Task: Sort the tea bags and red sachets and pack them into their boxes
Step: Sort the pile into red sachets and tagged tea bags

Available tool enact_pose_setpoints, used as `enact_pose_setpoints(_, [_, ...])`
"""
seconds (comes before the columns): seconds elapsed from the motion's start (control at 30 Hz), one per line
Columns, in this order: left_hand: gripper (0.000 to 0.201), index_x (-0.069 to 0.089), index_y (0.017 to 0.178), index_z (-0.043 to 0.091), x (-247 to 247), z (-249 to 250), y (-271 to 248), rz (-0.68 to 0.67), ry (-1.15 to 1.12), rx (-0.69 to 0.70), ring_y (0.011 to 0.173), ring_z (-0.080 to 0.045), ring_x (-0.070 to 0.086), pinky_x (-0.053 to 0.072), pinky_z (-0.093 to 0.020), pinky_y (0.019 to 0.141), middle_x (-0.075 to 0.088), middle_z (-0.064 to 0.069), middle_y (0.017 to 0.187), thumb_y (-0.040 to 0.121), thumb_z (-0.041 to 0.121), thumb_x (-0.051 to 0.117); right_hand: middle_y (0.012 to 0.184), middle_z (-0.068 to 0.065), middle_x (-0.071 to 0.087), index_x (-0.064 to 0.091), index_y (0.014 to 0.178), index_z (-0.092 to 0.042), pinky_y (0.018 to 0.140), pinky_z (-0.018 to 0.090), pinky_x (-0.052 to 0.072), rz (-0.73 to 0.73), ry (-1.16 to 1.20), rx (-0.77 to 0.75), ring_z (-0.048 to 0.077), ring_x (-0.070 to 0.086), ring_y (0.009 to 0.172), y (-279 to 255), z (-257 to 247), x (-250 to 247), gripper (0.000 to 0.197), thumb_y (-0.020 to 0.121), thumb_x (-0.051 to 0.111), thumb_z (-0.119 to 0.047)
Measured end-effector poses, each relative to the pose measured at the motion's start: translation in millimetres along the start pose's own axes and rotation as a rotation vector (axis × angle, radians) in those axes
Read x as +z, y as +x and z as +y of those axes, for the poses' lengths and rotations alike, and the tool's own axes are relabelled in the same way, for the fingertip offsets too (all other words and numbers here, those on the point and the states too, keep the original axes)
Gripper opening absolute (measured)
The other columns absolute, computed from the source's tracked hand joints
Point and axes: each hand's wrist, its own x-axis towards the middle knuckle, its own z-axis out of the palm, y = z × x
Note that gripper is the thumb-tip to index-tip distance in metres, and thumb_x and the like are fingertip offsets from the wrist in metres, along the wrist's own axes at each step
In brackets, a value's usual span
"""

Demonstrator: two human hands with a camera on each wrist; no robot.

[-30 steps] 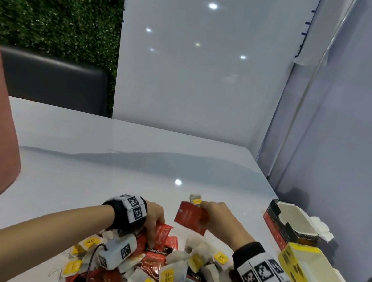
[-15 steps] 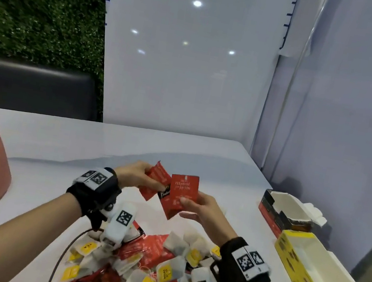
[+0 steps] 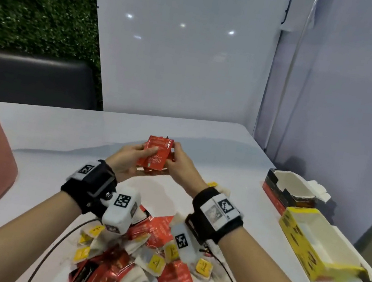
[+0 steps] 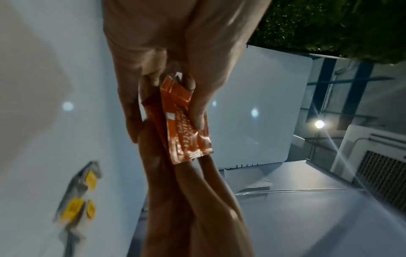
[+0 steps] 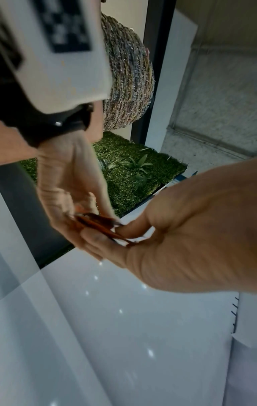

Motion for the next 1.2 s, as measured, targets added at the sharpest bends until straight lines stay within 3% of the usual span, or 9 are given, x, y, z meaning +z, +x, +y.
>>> enact_pose_setpoints(0.13, [0.010, 0.055, 0.102, 0.008, -31, 4, 7, 0.115, 0.165, -0.027, 0.068, -0.014, 0.064, 0.058, -0.024, 0.058, 0.060, -0.010, 0.090, 0.093, 0.010, 0.051, 0.095, 0.013, 0.057, 0.052, 0.119, -0.001, 0.072, 0.030, 0.055, -0.173, -0.108, 0.068, 0.023, 0.061, 0.078, -6, 14, -46, 0.026, 0.095, 0.042, 0.001])
enact_pose_setpoints(0.2, [0.007, 0.050, 0.091, 0.012, -54, 0, 15, 0.171, 0.287, -0.084, 0.072, -0.018, 0.057, 0.055, -0.023, 0.048, 0.054, -0.012, 0.096, 0.093, 0.005, 0.050, 0.092, 0.012, 0.060, 0.057, 0.109, -0.006, 0.069, 0.030, 0.055, -0.223, -0.267, 0.114, 0.024, 0.062, 0.076, -15, 35, -77, 0.020, 0.095, 0.044, 0.000])
enact_pose_setpoints(0.27, [0.017, 0.048, 0.105, 0.009, -79, -8, 28, 0.218, 0.423, -0.117, 0.084, -0.026, 0.057, 0.055, -0.029, 0.045, 0.047, -0.014, 0.110, 0.091, 0.000, 0.053, 0.095, 0.013, 0.064, 0.057, 0.105, -0.010, 0.066, 0.028, 0.054, -0.273, -0.458, 0.203, 0.026, 0.064, 0.079, -25, 55, -100, 0.017, 0.095, 0.045, -0.003])
enact_pose_setpoints(0.33, [0.047, 0.040, 0.130, 0.008, -101, -18, 43, 0.235, 0.566, -0.179, 0.095, -0.034, 0.060, 0.057, -0.039, 0.057, 0.047, -0.015, 0.116, 0.087, -0.001, 0.058, 0.103, 0.012, 0.062, 0.055, 0.113, -0.007, 0.062, 0.023, 0.051, -0.309, -0.630, 0.299, 0.023, 0.061, 0.080, -33, 71, -108, 0.019, 0.095, 0.047, -0.007])
enact_pose_setpoints(0.43, [0.026, 0.055, 0.110, -0.004, -114, -32, 61, 0.233, 0.808, -0.262, 0.075, -0.029, 0.066, 0.054, -0.037, 0.072, 0.063, -0.019, 0.103, 0.086, 0.005, 0.061, 0.120, 0.014, 0.055, 0.046, 0.130, -0.006, 0.075, 0.025, 0.046, -0.370, -0.779, 0.301, 0.024, 0.056, 0.095, -40, 81, -95, 0.048, 0.092, 0.057, -0.032])
enact_pose_setpoints(0.53, [0.035, 0.055, 0.116, -0.007, -109, -41, 71, 0.219, 0.901, -0.306, 0.092, -0.035, 0.063, 0.051, -0.042, 0.087, 0.063, -0.028, 0.112, 0.085, 0.007, 0.064, 0.138, 0.011, 0.045, 0.036, 0.137, -0.009, 0.098, 0.035, 0.039, -0.403, -0.871, 0.256, 0.027, 0.047, 0.122, -35, 89, -67, 0.072, 0.086, 0.053, -0.056])
enact_pose_setpoints(0.63, [0.040, 0.052, 0.122, -0.006, -101, -45, 71, 0.229, 0.990, -0.297, 0.105, -0.039, 0.060, 0.048, -0.041, 0.089, 0.060, -0.028, 0.118, 0.085, 0.006, 0.064, 0.138, 0.012, 0.044, 0.037, 0.133, -0.010, 0.097, 0.043, 0.040, -0.405, -0.987, 0.262, 0.030, 0.045, 0.124, -31, 92, -42, 0.077, 0.082, 0.050, -0.065])
enact_pose_setpoints(1.03, [0.055, 0.045, 0.134, 0.005, -99, -56, 72, 0.250, 1.335, -0.327, 0.127, -0.031, 0.045, 0.036, -0.032, 0.104, 0.048, -0.016, 0.138, 0.086, 0.027, 0.064, 0.119, 0.008, 0.058, 0.058, 0.113, -0.011, 0.083, 0.034, 0.045, -0.315, -0.906, 0.166, 0.025, 0.055, 0.108, -31, 92, -38, 0.027, 0.089, 0.049, -0.004])
enact_pose_setpoints(1.2, [0.038, 0.050, 0.127, 0.010, -34, -44, 49, 0.216, 1.437, 0.162, 0.126, -0.032, 0.037, 0.033, -0.039, 0.102, 0.044, -0.015, 0.133, 0.092, 0.023, 0.055, 0.099, 0.012, 0.070, 0.070, 0.092, -0.003, 0.061, 0.017, 0.042, -0.135, -0.626, 0.144, 0.009, 0.055, 0.070, -26, 89, -59, 0.016, 0.083, 0.057, 0.001])
